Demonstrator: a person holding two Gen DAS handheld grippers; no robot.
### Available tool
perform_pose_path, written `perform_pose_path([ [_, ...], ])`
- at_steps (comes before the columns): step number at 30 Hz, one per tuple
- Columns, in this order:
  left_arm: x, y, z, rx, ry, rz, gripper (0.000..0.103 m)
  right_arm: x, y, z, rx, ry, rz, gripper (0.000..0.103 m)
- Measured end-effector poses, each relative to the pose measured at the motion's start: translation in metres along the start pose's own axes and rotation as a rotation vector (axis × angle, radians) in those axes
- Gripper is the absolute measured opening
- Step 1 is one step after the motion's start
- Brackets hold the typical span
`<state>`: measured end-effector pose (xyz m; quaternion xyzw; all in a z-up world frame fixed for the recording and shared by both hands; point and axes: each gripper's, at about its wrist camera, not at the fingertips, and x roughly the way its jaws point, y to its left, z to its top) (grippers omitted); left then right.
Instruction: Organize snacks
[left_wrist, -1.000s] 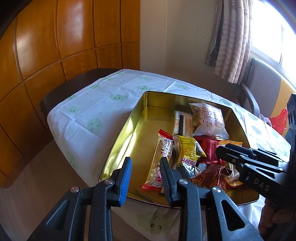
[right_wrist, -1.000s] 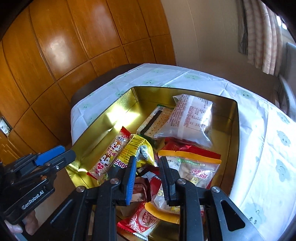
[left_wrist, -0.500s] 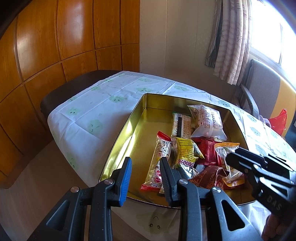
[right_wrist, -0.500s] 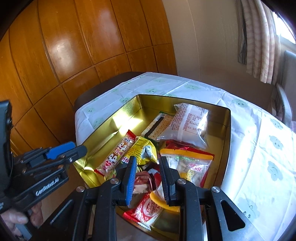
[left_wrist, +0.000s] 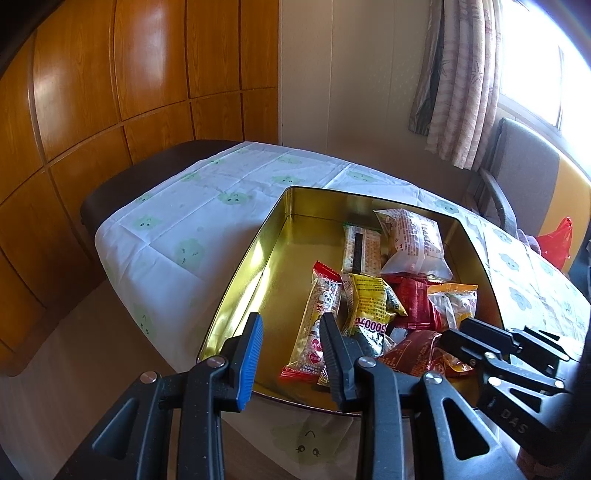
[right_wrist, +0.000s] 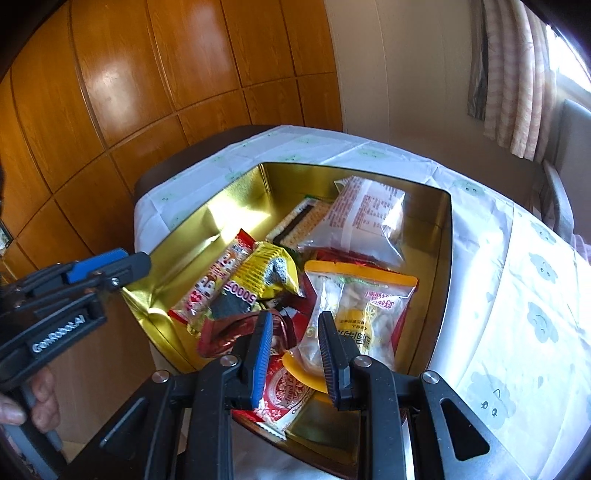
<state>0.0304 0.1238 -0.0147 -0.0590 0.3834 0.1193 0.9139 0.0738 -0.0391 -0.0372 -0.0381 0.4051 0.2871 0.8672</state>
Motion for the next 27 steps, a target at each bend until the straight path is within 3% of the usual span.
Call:
perform_pose_path([
  [14, 0.001, -0.001, -0.001, 0.010, 0.007, 0.000, 0.032, 0.013, 0.005, 0.000, -0.022, 0.009, -0.021, 0.026],
  [20, -0.002, -0.003, -0.002, 0.015, 0.002, -0.001, 0.033, -0.004, 0.007, -0.002, -0.017, -0.039, -0.035, 0.026],
  [27, -0.007, -0.007, -0.002, 0.023, -0.011, -0.001, 0.033, -0.030, 0.009, -0.005, -0.005, -0.112, -0.078, 0.035],
])
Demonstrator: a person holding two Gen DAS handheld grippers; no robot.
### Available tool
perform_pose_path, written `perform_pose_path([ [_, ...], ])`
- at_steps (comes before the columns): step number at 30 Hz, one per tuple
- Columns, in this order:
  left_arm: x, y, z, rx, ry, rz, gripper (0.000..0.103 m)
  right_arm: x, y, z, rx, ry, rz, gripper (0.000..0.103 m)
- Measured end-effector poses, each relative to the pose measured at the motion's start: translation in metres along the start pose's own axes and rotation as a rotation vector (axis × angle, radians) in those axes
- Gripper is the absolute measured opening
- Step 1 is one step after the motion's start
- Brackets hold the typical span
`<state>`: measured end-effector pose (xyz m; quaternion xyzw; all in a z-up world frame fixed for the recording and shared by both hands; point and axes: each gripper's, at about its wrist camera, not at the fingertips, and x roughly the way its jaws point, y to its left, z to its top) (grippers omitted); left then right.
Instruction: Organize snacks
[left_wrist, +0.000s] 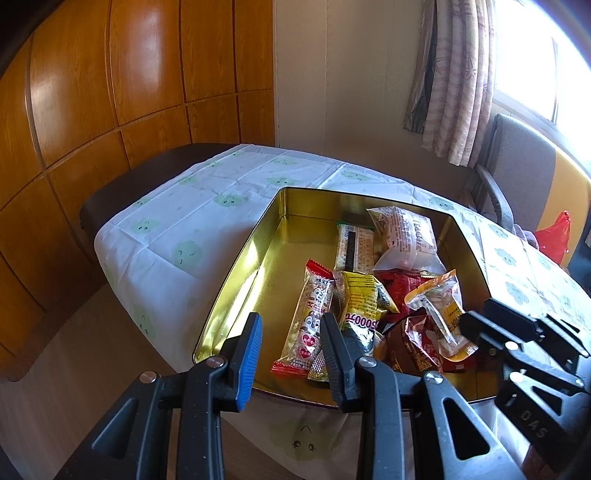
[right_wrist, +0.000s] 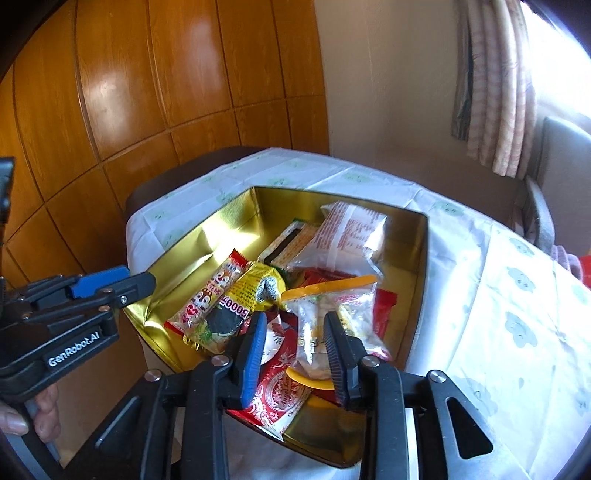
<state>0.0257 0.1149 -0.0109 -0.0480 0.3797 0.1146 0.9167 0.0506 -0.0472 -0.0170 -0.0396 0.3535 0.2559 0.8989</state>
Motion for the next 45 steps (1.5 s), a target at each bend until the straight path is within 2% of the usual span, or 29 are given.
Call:
perform_pose_path([
  [2, -0.003, -0.002, 0.000, 0.004, -0.007, 0.000, 0.033, -0.010, -0.002, -0.001, 0.007, -0.027, -0.023, 0.038],
  [5, -0.008, -0.006, -0.002, 0.017, -0.026, 0.006, 0.033, -0.024, -0.008, -0.006, 0.035, -0.057, -0.051, 0.051],
  [16, -0.026, -0.025, -0.009, 0.041, -0.055, -0.025, 0.039, -0.052, -0.037, -0.038, 0.154, -0.053, -0.144, 0.063],
  [21, -0.032, -0.036, -0.011, 0.056, -0.063, -0.050, 0.054, -0.057, -0.046, -0.048, 0.189, -0.045, -0.161, 0.064],
  [23, -0.032, -0.039, -0.011, 0.060, -0.060, -0.032, 0.059, -0.058, -0.047, -0.050, 0.190, -0.047, -0.162, 0.065],
  [35, -0.040, -0.042, -0.012, 0.057, -0.095, -0.011, 0.059, -0.062, -0.040, -0.052, 0.165, -0.058, -0.162, 0.068],
  [36, -0.040, -0.042, -0.012, 0.057, -0.091, -0.019, 0.057, -0.063, -0.040, -0.052, 0.163, -0.059, -0.161, 0.069],
  [38, -0.042, -0.041, -0.012, 0.060, -0.116, -0.006, 0.047, -0.062, -0.038, -0.051, 0.158, -0.059, -0.162, 0.069],
  [42, -0.045, -0.038, -0.009, 0.056, -0.144, -0.003, 0.045, -0.064, -0.040, -0.053, 0.161, -0.059, -0.160, 0.069],
  [45, -0.044, -0.037, -0.007, 0.055, -0.129, -0.008, 0.045, -0.068, -0.047, -0.055, 0.172, -0.059, -0.173, 0.069],
])
